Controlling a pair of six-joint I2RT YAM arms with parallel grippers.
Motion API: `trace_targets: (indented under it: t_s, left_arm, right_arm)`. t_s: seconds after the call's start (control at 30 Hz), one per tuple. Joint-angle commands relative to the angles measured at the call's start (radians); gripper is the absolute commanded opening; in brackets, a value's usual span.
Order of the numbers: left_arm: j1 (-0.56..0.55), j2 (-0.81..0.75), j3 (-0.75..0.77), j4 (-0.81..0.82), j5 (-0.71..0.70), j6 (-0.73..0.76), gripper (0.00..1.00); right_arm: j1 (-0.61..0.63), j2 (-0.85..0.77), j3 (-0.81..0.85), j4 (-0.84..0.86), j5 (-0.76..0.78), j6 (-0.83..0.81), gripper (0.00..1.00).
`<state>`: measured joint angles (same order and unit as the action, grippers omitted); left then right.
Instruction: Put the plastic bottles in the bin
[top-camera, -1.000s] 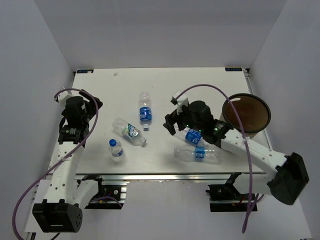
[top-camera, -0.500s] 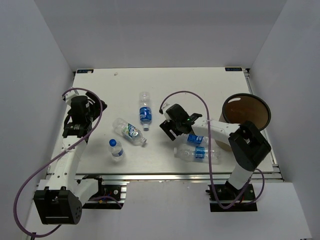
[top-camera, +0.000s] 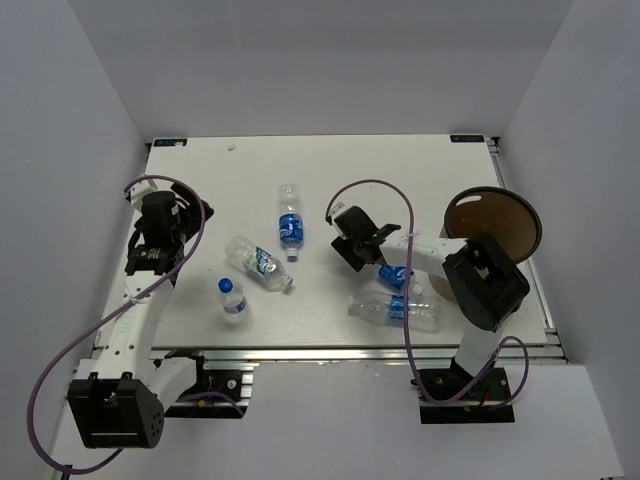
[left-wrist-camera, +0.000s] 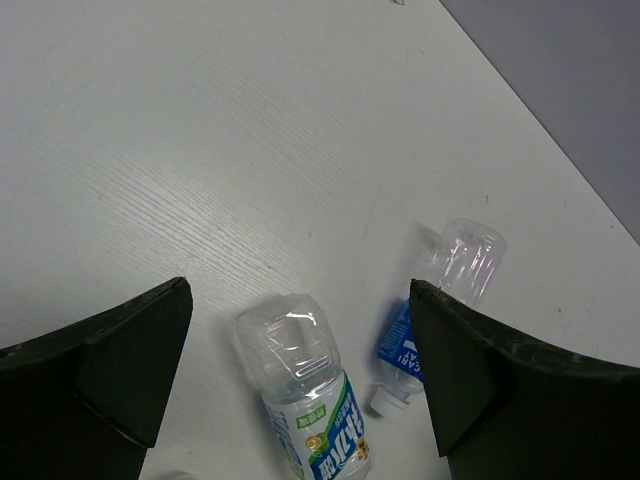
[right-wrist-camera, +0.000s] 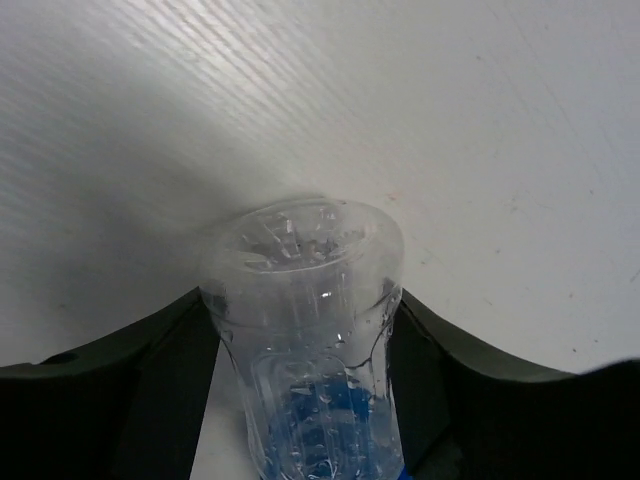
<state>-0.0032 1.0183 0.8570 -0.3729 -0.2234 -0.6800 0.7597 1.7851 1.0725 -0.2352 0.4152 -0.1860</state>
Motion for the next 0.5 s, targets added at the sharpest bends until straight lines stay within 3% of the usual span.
trace_targets:
  t_s: [0.0,0.2,0.37,0.47]
  left_arm:
    - [-0.001,-0.007,-0.003,0.003,-0.013,0.007,0.98]
    - [-0.003,-0.011,0.008,-0.001,-0.010,0.010,0.98]
    - [-0.003,-0.017,0.011,-0.011,-0.007,0.005,0.98]
    - [-0.001,-0.020,0.008,-0.004,0.002,0.003,0.98]
  right_arm:
    - [-0.033,-0.033,0.012,0.025,0.030,-0.015,0.62]
    - [-0.040,-0.095,0.095,0.076,0.025,-0.108,0.37]
    - [-0.040,-0.196,0.240,0.118,-0.021,-0.162,0.32]
    - [-0.043,-0.356,0.236,0.265,-0.024,-0.145,0.31]
